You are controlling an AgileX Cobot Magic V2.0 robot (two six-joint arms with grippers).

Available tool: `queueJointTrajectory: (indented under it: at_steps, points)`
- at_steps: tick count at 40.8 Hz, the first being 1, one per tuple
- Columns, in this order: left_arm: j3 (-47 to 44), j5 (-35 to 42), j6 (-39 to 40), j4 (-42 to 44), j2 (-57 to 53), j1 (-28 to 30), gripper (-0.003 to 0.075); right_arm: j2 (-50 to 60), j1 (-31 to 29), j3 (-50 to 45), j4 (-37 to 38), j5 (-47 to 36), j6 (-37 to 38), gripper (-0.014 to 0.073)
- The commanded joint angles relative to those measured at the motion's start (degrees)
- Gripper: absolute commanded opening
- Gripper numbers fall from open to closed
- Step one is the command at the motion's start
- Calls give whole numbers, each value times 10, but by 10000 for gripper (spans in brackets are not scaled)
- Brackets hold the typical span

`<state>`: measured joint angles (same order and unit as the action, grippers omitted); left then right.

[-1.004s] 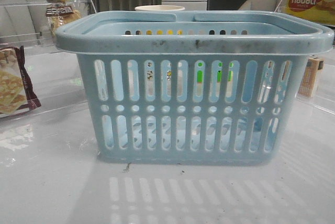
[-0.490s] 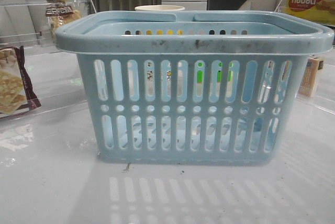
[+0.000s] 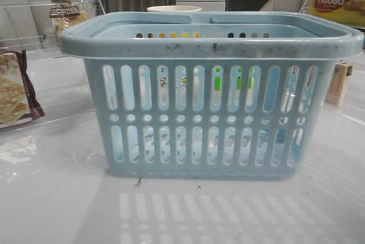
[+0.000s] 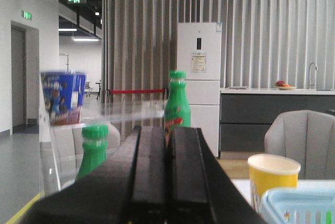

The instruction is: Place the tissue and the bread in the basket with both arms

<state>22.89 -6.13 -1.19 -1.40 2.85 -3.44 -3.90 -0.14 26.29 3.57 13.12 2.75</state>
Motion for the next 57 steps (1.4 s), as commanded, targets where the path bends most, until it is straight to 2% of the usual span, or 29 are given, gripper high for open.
queueJointTrajectory:
  at_steps: [1, 10, 24, 36, 40, 43, 46, 48, 51, 57]
  points:
    - [93, -12, 7, -6, 49, -4, 91, -56, 0, 84, 2, 23, -1, 57]
    - [224, -154, 7, -6, 157, -4, 91, -173, 0, 205, 2, 173, -1, 57]
    - [235, -316, 7, -6, 270, -4, 91, -302, 0, 208, 2, 305, -1, 57]
    - [235, -330, 4, 6, 346, -4, 92, -393, 0, 208, 5, 333, -1, 61]
    - [235, -330, -5, 14, 365, -4, 162, -417, 0, 208, 5, 328, -1, 148]
    - [235, -329, -18, 14, 376, -4, 288, -439, 0, 208, 9, 319, -1, 308]
    - [235, -327, -26, 8, 382, -6, 454, -460, 0, 208, 18, 303, -1, 452]
    - [235, -321, -26, 5, 384, -18, 529, -474, -1, 208, 25, 290, -1, 512]
    - [235, -316, -27, 4, 385, -41, 565, -496, -8, 211, 30, 273, -1, 523]
    - [235, -315, -27, 4, 385, -101, 560, -553, -58, 238, 23, 248, 3, 498]
